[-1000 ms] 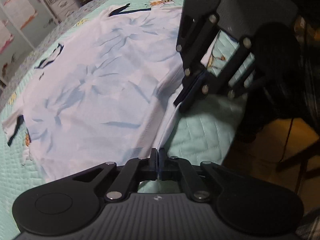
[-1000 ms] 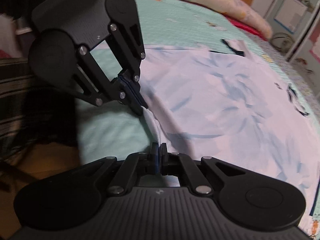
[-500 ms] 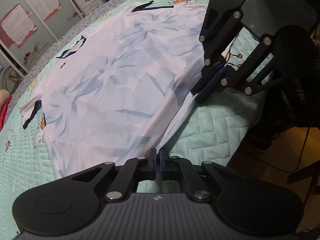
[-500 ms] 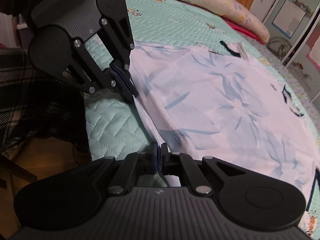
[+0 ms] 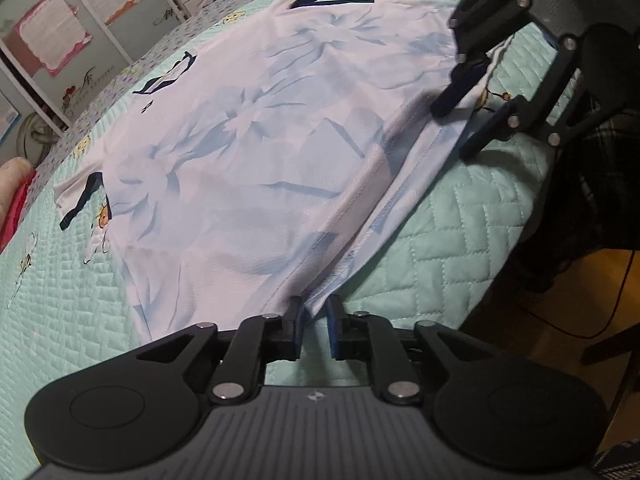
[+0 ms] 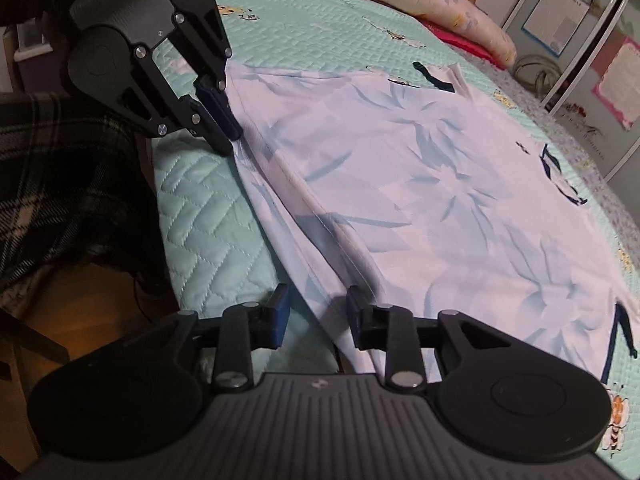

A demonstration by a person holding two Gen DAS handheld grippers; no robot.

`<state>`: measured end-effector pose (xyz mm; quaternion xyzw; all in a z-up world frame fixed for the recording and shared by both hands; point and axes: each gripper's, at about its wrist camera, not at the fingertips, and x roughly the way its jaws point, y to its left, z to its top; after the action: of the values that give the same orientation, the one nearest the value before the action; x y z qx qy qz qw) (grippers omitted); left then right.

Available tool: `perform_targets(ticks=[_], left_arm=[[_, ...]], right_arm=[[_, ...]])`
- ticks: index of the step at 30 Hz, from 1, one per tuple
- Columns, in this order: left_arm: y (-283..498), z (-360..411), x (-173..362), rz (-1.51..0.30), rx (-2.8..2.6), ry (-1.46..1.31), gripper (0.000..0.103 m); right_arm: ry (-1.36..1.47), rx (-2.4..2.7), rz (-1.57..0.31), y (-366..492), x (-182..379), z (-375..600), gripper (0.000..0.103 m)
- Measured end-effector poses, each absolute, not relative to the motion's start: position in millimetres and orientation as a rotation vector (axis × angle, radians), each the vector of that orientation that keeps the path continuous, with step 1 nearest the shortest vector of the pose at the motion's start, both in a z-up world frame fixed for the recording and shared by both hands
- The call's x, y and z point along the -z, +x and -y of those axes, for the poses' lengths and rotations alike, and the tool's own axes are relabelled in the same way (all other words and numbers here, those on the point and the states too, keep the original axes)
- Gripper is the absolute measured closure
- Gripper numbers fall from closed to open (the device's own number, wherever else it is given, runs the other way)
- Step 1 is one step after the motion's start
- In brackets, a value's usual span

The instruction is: Fold clothes

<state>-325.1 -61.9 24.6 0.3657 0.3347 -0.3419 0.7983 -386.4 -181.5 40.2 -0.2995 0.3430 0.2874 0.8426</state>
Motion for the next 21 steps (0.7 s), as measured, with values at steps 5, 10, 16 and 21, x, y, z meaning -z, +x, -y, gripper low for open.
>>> perform_targets(ticks=[5,10,16,21], left_arm=[[-311.2,51.9,-27.9,-0.731,0.712,0.761,0.057],[-307.4,55.7,-29.0,-0.740,0.737,0.801,0.057],[-317.3,56.8,-25.8,-0.702,0.701,0.815,0.057],[-328.8,63.2,-24.1,-0.650,0.677,0.894,0.057]], right_arm=[[-0.656,-0.573,-0.720,-393.7,-38.7,191.9,0.072],[-0.677,-0.540,-0.729,-404.6,-37.0,207.7,0.071],[-0.698,-0.501,-0.728,-415.7,-32.0,228.3,0.071],[-0.665,-0.502,-0.742,-405.1,-35.7,238.0,0.063]])
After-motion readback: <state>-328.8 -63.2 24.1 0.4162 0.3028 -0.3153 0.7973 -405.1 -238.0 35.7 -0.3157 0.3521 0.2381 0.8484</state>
